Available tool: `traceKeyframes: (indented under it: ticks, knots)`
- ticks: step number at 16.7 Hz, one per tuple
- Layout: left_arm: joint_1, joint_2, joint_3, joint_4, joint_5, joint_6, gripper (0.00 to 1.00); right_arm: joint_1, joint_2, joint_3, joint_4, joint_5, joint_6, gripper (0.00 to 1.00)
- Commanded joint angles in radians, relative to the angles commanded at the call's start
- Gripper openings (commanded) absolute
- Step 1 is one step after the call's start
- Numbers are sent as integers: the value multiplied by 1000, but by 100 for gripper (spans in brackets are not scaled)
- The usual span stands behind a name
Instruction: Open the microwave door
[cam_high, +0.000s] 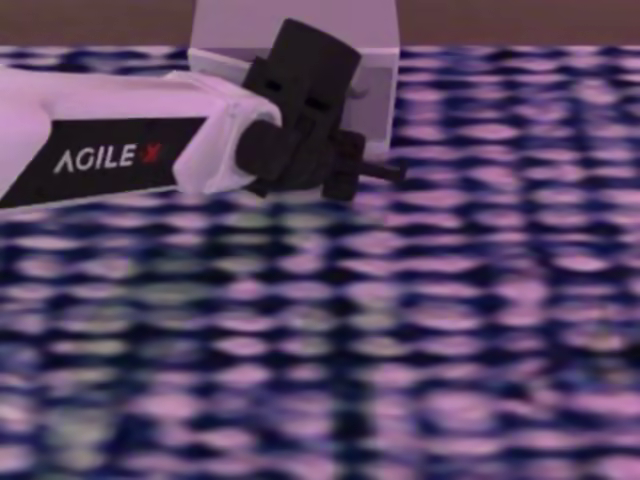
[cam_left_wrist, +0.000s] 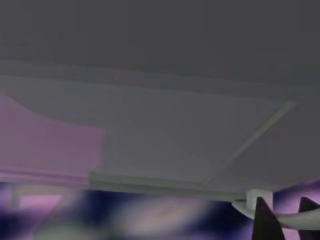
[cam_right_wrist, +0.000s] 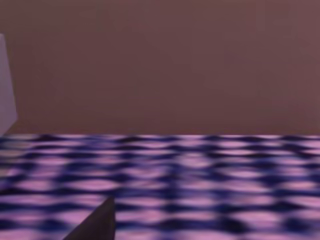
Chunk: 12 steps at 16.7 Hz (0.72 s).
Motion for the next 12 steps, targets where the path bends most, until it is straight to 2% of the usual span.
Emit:
traceKeyframes:
  ticks: [12]
  knots:
    - [4, -4, -11, 3, 6, 10, 0, 0, 0, 0, 0, 0, 0, 100]
